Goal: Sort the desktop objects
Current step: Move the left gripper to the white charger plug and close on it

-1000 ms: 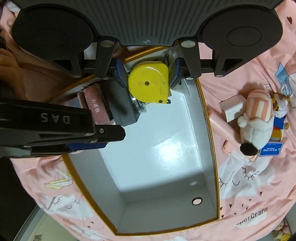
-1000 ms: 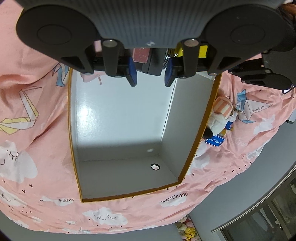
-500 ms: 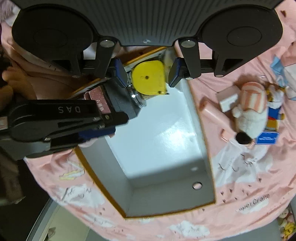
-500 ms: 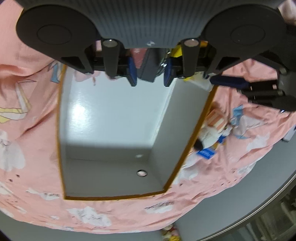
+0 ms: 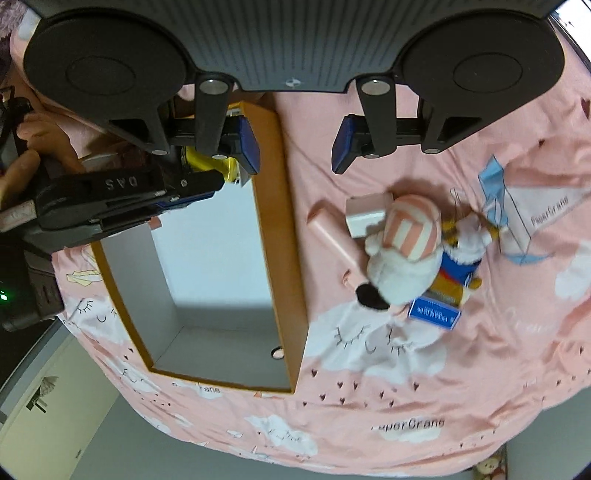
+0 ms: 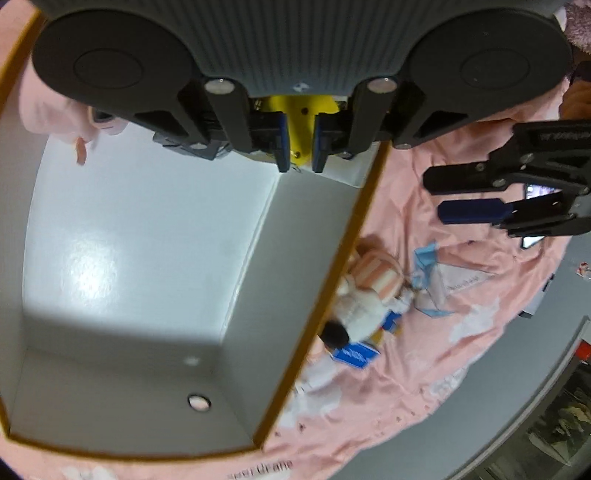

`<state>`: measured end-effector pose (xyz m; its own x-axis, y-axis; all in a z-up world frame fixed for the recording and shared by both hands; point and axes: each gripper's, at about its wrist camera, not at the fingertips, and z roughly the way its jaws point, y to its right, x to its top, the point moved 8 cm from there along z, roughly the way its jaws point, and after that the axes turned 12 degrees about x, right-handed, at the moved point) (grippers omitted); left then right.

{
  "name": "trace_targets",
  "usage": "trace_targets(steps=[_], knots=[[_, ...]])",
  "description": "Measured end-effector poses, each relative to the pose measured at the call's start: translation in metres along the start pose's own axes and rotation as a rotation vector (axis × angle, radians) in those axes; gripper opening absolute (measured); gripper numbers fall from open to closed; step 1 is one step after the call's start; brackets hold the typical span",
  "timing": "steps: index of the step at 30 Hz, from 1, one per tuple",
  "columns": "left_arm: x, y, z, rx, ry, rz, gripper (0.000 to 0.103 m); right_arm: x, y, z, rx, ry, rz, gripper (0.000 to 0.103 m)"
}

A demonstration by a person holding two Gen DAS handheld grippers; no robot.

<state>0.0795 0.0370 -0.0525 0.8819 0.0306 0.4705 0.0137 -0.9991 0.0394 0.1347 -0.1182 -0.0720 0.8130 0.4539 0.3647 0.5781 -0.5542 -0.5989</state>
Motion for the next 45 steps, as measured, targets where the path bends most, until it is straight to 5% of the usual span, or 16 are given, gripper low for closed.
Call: trace_targets(steps=[5, 11, 15, 30, 37, 39, 45], knots=[[-0.003, -0.007, 0.009, -0.021, -0.018, -0.02, 0.049, -0.003, -0.006, 0.006, 0.091, -0.064, 0.01, 0.003], [-0.003, -0.011, 0.014, -0.042, -0.013, -0.032, 0.049, 0.016, -0.004, 0.005, 0.045, -0.039, 0.002, 0.004], [-0.006, -0.02, 0.016, -0.043, -0.019, -0.054, 0.049, 0.017, 0.004, 0.019, -0.014, -0.104, 0.013, 0.004], [-0.007, -0.036, 0.021, -0.055, -0.025, -0.1, 0.049, 0.022, 0.018, 0.034, 0.078, -0.159, 0.158, 0.009], [-0.004, -0.066, 0.014, 0.026, -0.011, -0.086, 0.049, 0.044, -0.017, -0.006, 0.083, -0.044, 0.014, 0.013], [0.0, -0.075, 0.013, 0.055, -0.009, -0.076, 0.049, 0.052, -0.034, -0.012, 0.069, -0.019, -0.07, 0.023], [0.029, -0.08, 0.007, 0.115, 0.054, 0.018, 0.049, 0.079, -0.065, 0.006, -0.061, -0.053, -0.316, 0.027]])
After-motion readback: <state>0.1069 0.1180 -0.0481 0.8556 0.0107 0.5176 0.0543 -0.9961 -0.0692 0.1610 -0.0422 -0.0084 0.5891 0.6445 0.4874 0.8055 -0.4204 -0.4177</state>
